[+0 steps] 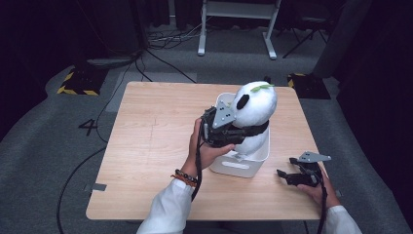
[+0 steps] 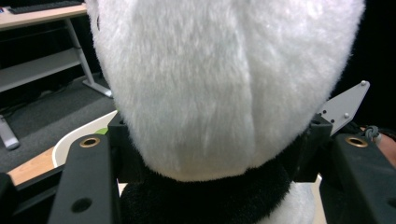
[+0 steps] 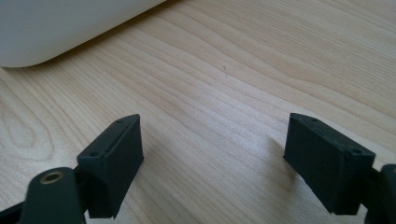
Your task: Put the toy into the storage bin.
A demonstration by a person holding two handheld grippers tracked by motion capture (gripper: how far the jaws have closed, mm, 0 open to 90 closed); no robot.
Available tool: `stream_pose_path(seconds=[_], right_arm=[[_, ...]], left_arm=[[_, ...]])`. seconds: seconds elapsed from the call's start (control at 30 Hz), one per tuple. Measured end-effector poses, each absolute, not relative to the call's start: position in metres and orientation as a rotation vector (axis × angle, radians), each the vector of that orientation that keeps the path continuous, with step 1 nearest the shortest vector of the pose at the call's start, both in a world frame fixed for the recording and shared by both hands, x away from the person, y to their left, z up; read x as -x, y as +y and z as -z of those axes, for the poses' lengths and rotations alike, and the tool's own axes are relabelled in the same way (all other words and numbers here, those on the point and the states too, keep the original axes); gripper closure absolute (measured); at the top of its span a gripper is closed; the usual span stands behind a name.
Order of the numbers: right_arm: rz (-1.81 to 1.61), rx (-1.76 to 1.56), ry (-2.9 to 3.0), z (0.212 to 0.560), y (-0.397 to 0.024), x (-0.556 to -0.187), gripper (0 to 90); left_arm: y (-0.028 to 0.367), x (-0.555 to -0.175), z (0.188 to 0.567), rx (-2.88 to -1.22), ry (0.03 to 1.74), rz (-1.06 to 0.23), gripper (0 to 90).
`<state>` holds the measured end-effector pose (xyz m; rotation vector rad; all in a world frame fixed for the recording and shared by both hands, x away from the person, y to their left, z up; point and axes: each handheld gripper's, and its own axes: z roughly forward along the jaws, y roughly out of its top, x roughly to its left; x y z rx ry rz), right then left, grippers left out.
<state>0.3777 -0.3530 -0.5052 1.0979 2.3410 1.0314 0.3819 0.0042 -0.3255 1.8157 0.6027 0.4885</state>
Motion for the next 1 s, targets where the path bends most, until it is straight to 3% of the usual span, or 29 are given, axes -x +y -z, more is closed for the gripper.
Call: stream_pose_path(seconds=[1.0], right_arm=[[-1.031,-1.097,2.341,0.505,-0.353,-0.378,19.1]], left_arm=[[-0.009,-0.39,0.357,-1.927,0.653,-0.496,32.8]])
